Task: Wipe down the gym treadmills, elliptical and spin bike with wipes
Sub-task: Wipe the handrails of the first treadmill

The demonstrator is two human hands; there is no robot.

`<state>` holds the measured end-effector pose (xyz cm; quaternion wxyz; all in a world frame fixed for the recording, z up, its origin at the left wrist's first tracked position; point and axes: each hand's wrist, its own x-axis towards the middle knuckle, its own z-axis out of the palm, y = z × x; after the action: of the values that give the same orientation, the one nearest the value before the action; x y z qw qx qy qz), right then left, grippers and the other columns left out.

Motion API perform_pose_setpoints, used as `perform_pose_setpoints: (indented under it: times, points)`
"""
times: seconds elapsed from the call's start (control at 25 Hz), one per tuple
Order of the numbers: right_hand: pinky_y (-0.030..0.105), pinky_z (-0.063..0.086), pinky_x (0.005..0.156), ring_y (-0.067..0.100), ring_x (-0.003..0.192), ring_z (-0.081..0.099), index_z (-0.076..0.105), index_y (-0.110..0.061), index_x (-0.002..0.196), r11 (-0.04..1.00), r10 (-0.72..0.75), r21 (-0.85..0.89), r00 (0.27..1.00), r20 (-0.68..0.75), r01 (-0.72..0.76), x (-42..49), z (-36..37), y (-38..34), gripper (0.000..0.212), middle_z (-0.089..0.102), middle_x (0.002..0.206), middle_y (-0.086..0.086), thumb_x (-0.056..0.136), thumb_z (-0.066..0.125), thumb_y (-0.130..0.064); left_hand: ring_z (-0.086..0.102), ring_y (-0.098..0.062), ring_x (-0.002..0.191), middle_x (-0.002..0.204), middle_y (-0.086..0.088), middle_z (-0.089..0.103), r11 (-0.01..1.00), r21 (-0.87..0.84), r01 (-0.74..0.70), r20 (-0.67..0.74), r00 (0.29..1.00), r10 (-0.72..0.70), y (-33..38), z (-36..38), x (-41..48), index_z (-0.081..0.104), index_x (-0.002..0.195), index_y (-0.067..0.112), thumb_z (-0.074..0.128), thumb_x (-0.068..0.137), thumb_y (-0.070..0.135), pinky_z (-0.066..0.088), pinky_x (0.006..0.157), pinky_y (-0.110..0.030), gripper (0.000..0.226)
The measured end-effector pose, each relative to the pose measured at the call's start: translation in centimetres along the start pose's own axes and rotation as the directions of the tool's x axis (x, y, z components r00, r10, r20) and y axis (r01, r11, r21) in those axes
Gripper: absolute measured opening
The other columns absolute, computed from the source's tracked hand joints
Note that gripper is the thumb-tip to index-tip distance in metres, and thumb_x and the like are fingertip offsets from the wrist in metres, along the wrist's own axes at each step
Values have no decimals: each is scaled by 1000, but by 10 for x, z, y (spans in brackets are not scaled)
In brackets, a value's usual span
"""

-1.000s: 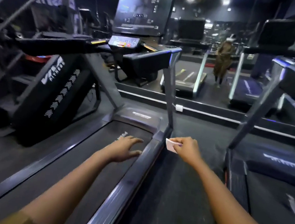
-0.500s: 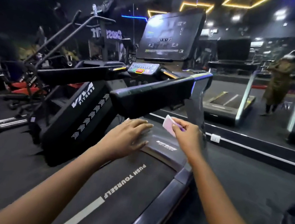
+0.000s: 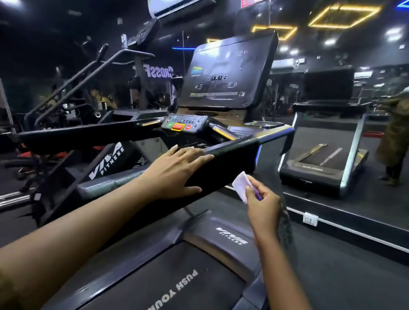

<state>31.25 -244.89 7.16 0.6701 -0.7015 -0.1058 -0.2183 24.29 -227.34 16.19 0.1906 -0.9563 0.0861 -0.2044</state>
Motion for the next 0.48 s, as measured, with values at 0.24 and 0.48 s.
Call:
perform_pose_setpoints:
  times: [0.24, 0.48]
  points:
    - [27, 44, 83, 27, 105, 62, 68, -13, 113, 999, 44, 33, 986, -163, -39, 97, 18, 25, 42, 66, 114, 9, 82, 45, 4, 23, -23, 142, 157, -7, 15, 995, 38, 90, 124, 988, -94, -13, 23, 54, 2, 151, 25, 53, 83, 62, 20, 115, -35, 93]
    - [28, 40, 86, 31, 107, 60, 64, -7, 117, 936, -284, -213, 959, 9, 280, 194, 49, 32, 32, 64, 117, 14, 90, 47, -1, 28, -23, 140, 155, -9, 21, 991, 83, 102, 70, 992, -108, -9, 41, 49, 8, 152, 22, 49, 84, 64, 28, 110, -31, 89]
